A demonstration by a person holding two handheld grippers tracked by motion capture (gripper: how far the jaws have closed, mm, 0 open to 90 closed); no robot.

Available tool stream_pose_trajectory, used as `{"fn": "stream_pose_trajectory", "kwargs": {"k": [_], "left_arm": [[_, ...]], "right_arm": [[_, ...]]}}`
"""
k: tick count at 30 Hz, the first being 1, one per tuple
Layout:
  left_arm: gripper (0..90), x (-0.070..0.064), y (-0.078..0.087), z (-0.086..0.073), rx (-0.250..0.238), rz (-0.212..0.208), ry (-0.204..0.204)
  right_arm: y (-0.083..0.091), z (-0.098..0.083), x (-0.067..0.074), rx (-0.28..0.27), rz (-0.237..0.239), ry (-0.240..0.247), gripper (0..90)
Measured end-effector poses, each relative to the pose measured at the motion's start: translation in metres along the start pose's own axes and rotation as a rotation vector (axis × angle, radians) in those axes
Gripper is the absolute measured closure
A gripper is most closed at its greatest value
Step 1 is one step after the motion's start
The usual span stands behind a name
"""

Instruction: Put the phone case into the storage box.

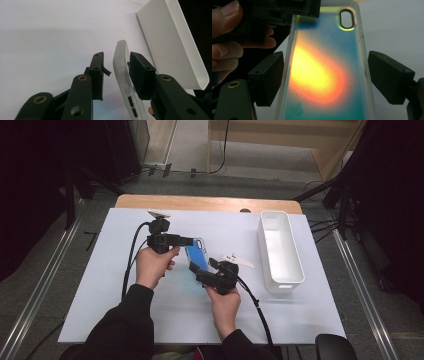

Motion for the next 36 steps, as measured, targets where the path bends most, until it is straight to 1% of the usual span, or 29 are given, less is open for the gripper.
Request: {"fn": "stream_pose_trajectory", "kwargs": {"k": [1,2,3,4,5,6,9,11,13,14,15,16,19,22,23,28,30,32,33,34,35,36], "left_arm": [[66.1,-0.0007,0.0000,0.0000,0.000,-0.007,-0.003],[66.1,-0.0011,0.0006,0.0009,-0.013,-0.010,-0.014],[66.9,-0.0010,0.0011,0.0009,-0.011,-0.009,-0.019],[68.5,-0.0013,0.0008,0.0011,-0.011,-0.015,-0.005],[68.6,-0.0012,0.0005,0.0006,-0.004,-0.017,-0.006],[71.0,-0.0013,0.0006,0.0004,-0.003,-0.019,-0.008],[73.8,-0.0013,0.0008,0.0012,-0.012,-0.023,-0.002],[73.9,-0.0016,0.0011,0.0015,-0.012,-0.036,0.005],[73.9,-0.0020,0.0014,0.0018,-0.017,-0.043,0.003],[73.9,-0.0015,0.0015,0.0018,-0.017,-0.040,-0.002],[74.8,-0.0021,0.0015,0.0018,-0.017,-0.045,0.003],[75.3,-0.0023,0.0016,0.0018,-0.018,-0.048,0.009],[76.6,-0.0033,0.0017,0.0018,-0.019,-0.053,0.009],[77.2,-0.0036,0.0017,0.0016,-0.015,-0.060,0.011],[77.4,-0.0041,0.0016,0.0019,-0.021,-0.077,0.017],[78.7,-0.0041,0.0028,0.0023,-0.023,-0.111,0.039],[79.0,-0.0044,0.0034,0.0030,-0.032,-0.121,0.048],[79.4,-0.0053,0.0040,0.0033,-0.038,-0.139,0.055],[79.5,-0.0058,0.0044,0.0027,-0.030,-0.150,0.058],[79.6,-0.0062,0.0052,0.0027,-0.033,-0.163,0.061],[79.6,-0.0065,0.0058,0.0027,-0.032,-0.162,0.064],[79.6,-0.0075,0.0066,0.0029,-0.032,-0.173,0.069]], "right_arm": [[-0.0006,0.0002,0.0000,-0.004,-0.001,0.005,15.3],[-0.0007,0.0001,0.0001,-0.004,-0.001,0.005,15.2],[-0.0011,-0.0002,0.0003,-0.003,-0.001,0.000,15.2],[-0.0014,-0.0002,0.0007,-0.004,0.000,0.000,15.2],[-0.0019,0.0002,0.0006,-0.007,0.003,0.008,15.2],[-0.0019,-0.0002,0.0009,-0.005,0.001,0.005,15.2],[-0.0028,0.0003,0.0010,-0.012,0.005,0.010,15.2],[-0.0027,0.0005,0.0012,-0.013,0.007,0.012,15.2],[-0.0030,0.0007,0.0010,-0.014,0.007,0.011,15.2],[-0.0031,0.0009,0.0009,-0.016,0.008,0.016,15.2],[-0.0031,0.0006,0.0011,-0.013,0.008,0.014,15.2],[-0.0035,0.0007,0.0008,-0.014,0.006,0.022,15.2],[-0.0043,-0.0009,0.0006,-0.008,-0.004,0.020,15.2],[-0.0049,-0.0007,0.0003,-0.012,-0.007,0.034,15.2],[-0.0050,-0.0009,0.0000,-0.011,-0.007,0.040,15.2],[-0.0049,-0.0016,0.0005,-0.009,-0.013,0.046,15.1],[-0.0047,-0.0005,0.0006,-0.021,-0.019,0.066,15.0],[-0.0041,-0.0004,0.0011,-0.025,-0.029,0.074,14.9],[-0.0040,-0.0005,0.0015,-0.026,-0.030,0.081,14.7],[-0.0036,-0.0005,0.0011,-0.023,-0.029,0.096,14.6],[-0.0028,-0.0003,0.0012,-0.026,-0.026,0.098,14.5],[-0.0022,0.0002,0.0017,-0.028,-0.024,0.105,14.4]]}}
Point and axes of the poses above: each handheld gripper's, and its own axes: y roughly backward along the jaws, z roughly out of its top, x roughly to its left, the point moved 9 cm from there along -y, roughly forward along the jaws, and after that the axes turned 13 degrees about -y, right-handed, at the moved point
